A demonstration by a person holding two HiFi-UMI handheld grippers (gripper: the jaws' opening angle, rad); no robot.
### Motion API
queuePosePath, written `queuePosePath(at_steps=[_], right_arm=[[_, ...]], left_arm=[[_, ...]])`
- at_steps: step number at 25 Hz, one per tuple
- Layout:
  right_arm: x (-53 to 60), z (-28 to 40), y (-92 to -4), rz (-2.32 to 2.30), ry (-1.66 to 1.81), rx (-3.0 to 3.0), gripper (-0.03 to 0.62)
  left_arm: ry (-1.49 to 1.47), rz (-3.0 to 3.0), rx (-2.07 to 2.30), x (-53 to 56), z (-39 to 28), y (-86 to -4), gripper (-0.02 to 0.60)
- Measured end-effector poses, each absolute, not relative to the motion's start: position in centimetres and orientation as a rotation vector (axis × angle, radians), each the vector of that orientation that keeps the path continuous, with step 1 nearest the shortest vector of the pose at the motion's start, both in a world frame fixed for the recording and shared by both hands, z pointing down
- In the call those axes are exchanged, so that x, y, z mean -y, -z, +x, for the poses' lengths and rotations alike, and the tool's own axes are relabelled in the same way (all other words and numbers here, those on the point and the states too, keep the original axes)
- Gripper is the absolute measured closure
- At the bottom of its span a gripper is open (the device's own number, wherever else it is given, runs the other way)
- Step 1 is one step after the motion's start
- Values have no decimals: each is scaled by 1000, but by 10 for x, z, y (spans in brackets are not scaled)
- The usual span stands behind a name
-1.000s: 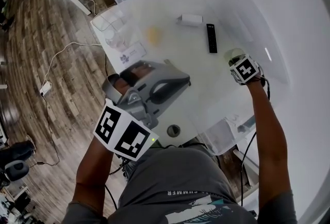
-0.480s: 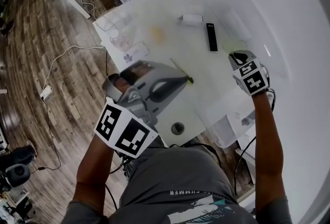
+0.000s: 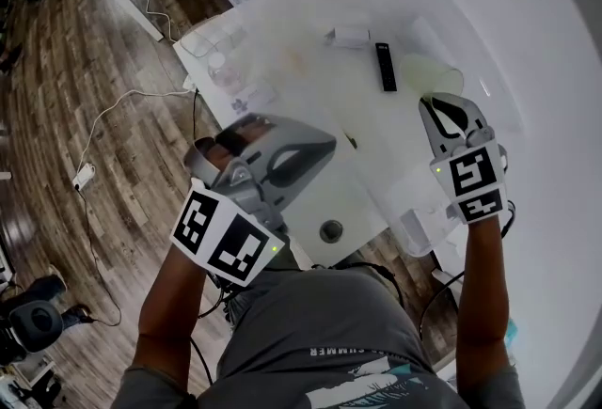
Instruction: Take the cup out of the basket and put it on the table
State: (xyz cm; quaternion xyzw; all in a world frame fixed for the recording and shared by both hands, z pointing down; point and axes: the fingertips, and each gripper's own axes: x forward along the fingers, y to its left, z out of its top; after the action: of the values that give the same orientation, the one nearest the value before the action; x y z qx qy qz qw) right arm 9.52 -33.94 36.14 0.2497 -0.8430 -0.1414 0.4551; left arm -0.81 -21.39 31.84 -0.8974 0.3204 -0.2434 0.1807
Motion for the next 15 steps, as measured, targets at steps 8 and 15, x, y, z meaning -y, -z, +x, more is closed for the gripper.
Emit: queuePosePath(at_steps=[8,15], right_arm=[[279,48,-304,589,526,2187,566],[235,14,-292,515,574,2214,566]], left_arm=[[683,-2537,-897,200,-21,-322,572],[688,-2542,-917,190,-37,-326,572]])
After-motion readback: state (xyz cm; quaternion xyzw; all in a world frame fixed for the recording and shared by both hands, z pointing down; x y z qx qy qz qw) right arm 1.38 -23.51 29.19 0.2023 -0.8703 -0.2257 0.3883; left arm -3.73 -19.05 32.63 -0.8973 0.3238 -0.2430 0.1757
